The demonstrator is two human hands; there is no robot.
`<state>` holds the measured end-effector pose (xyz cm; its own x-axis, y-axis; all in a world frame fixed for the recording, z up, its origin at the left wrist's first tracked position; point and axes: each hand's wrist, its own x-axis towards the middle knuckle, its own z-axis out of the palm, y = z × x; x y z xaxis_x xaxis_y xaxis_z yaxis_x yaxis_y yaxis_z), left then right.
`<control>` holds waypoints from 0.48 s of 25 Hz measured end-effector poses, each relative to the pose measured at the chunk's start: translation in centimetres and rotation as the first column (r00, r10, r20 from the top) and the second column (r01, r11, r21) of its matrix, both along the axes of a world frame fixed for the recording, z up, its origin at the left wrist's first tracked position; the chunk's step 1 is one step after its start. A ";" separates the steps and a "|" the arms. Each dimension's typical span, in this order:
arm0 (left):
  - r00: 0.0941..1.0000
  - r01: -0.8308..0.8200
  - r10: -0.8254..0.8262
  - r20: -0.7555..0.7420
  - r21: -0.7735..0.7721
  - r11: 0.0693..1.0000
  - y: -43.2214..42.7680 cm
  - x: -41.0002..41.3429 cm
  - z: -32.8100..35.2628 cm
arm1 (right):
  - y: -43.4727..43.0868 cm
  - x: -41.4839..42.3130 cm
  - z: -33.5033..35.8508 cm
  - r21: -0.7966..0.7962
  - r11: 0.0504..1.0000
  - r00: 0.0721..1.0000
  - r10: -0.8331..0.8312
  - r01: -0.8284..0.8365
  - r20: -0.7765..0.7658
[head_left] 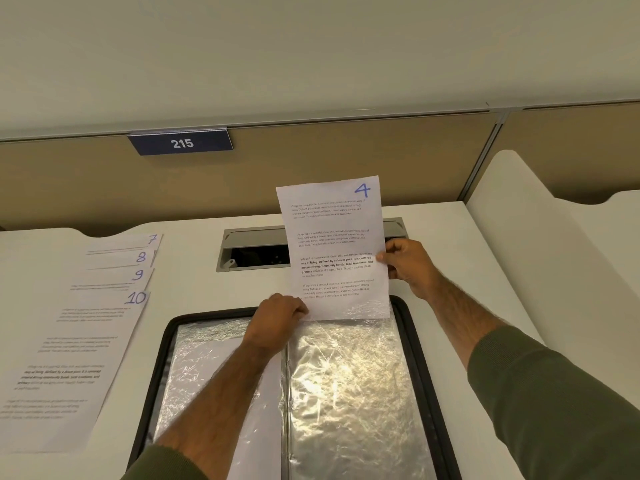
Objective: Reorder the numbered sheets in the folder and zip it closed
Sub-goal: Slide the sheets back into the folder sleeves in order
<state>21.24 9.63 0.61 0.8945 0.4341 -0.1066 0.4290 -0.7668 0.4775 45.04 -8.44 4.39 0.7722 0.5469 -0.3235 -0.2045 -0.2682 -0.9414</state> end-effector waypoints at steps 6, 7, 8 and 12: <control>1.000 0.003 -0.003 0.003 -0.056 0.998 0.3 -0.2 0.2 | 0.2 -0.1 0.2 -0.011 0.999 0.999 0.039 -0.040 -0.015; 1.000 0.022 -0.022 0.004 -0.044 0.999 0.3 -0.1 0.3 | 0.3 -0.1 0.2 -0.014 0.999 0.999 0.044 -0.045 -0.012; 0.999 0.042 -0.043 -0.004 -0.015 0.999 0.2 -0.1 0.4 | 0.3 0.0 0.2 -0.019 0.999 0.999 0.047 -0.048 -0.008; 0.997 0.059 -0.058 -0.043 0.025 0.998 0.3 0.0 0.5 | 0.4 0.1 0.3 -0.032 0.998 0.999 0.052 -0.052 0.008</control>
<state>21.23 9.98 1.13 0.9134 0.3843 -0.1341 0.4023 -0.8030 0.4396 45.12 -8.02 4.73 0.7460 0.5755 -0.3350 -0.1814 -0.3084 -0.9338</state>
